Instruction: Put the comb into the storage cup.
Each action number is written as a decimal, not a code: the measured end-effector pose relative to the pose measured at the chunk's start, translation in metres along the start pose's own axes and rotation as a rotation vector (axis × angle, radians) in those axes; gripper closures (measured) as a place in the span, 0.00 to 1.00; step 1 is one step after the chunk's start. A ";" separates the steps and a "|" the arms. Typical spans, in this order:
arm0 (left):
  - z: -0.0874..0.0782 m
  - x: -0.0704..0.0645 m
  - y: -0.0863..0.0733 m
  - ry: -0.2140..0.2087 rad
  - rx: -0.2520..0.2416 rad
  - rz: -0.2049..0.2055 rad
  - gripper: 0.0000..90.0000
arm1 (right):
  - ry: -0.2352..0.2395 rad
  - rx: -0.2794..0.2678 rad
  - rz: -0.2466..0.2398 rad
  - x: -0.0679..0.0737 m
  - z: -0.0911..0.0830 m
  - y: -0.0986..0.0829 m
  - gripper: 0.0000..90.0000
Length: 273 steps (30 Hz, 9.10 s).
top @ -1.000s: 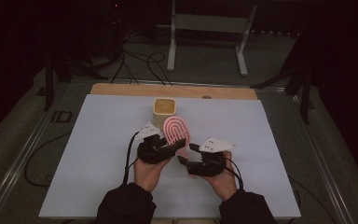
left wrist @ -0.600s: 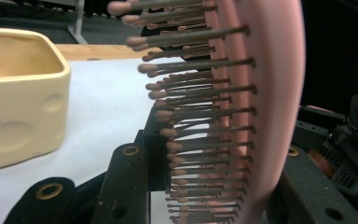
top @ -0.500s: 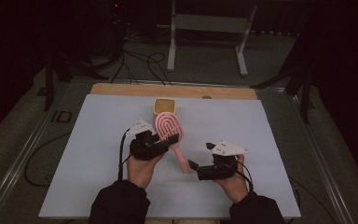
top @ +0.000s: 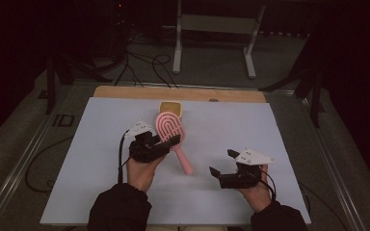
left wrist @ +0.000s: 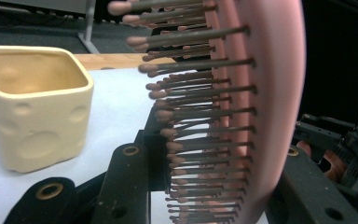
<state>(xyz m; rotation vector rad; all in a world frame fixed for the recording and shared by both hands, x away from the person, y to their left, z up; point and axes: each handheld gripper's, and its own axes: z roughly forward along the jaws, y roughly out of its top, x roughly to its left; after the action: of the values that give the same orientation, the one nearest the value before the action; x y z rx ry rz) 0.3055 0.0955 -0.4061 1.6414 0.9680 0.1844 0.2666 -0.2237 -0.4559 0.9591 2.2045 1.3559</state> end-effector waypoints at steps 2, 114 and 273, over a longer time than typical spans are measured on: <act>-0.002 0.001 0.001 0.005 -0.004 0.000 0.72 | -0.004 -0.002 0.002 -0.003 -0.003 -0.005 0.10; -0.006 0.032 0.095 0.120 -0.068 0.089 0.72 | -0.108 -0.140 0.058 -0.011 -0.023 -0.054 0.11; 0.087 0.078 0.087 0.324 0.016 0.067 0.72 | -0.111 -0.152 0.078 -0.017 -0.028 -0.054 0.11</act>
<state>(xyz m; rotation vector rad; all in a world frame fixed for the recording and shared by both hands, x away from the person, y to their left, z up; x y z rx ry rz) 0.4492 0.0840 -0.3872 1.6905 1.1593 0.5017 0.2417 -0.2696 -0.4916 1.0471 1.9705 1.4456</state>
